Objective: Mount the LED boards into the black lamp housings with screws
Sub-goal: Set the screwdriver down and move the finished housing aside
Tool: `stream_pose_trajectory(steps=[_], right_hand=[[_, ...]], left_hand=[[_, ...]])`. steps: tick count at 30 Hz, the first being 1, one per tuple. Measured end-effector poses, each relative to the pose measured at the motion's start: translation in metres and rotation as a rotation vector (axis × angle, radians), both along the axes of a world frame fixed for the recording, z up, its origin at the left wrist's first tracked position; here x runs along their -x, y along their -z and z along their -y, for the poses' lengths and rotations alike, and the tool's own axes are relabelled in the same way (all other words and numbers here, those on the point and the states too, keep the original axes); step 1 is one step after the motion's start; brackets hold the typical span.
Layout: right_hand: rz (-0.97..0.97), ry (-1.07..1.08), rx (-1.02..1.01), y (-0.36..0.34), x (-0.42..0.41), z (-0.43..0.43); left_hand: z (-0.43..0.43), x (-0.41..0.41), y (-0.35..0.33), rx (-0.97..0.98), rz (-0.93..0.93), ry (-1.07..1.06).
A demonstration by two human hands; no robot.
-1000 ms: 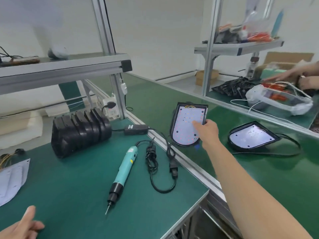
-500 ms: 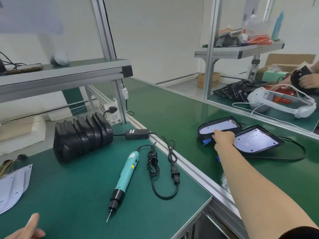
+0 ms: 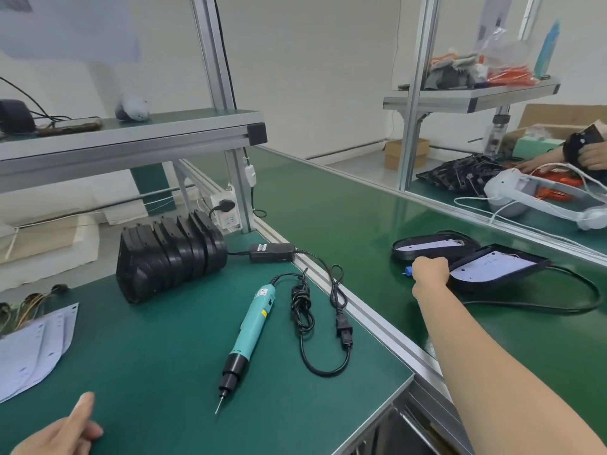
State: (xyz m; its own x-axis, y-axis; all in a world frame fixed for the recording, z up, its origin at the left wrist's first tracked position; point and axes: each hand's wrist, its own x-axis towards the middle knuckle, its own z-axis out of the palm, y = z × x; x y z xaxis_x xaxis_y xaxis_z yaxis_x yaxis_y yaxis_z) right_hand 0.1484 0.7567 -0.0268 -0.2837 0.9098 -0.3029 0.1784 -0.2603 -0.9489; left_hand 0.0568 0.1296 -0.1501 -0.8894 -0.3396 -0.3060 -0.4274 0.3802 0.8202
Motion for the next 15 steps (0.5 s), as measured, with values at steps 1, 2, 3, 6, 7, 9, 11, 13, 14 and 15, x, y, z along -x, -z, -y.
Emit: stream_pose_trajectory(steps=[1, 2, 3, 6, 7, 9, 11, 13, 14, 15], right_hand=[[-0.002, -0.01, -0.029, 0.001, 0.001, 0.007], [-0.005, -0.018, -0.057, 0.001, 0.004, 0.016], [-0.013, -0.026, -0.086, 0.0, 0.005, 0.027], [-0.061, -0.106, -0.105, -0.003, 0.013, 0.059], [-0.065, -0.136, -0.111, -0.004, 0.015, 0.071], [-0.075, -0.185, -0.141, -0.007, 0.019, 0.094], [-0.074, -0.228, -0.181, -0.009, 0.022, 0.114], [-0.067, -0.281, -0.234, -0.011, 0.025, 0.135], [-0.069, -0.314, -0.256, -0.012, 0.026, 0.146], [-0.081, -0.352, -0.276, -0.012, 0.028, 0.157]], left_hand=[[0.0, -0.006, -0.002, 0.003, -0.022, 0.002], [-0.001, -0.014, -0.006, 0.032, -0.03, 0.014], [-0.003, -0.02, -0.012, 0.053, -0.074, 0.031], [-0.009, -0.042, -0.029, 0.138, -0.142, 0.11], [-0.013, -0.049, -0.035, 0.155, -0.171, 0.117], [-0.022, -0.064, -0.049, 0.174, -0.206, 0.123], [-0.033, -0.077, -0.064, 0.161, -0.228, 0.14], [-0.042, -0.084, -0.076, 0.131, -0.224, 0.148], [-0.045, -0.086, -0.082, 0.118, -0.208, 0.158], [-0.046, -0.086, -0.086, 0.098, -0.194, 0.169]])
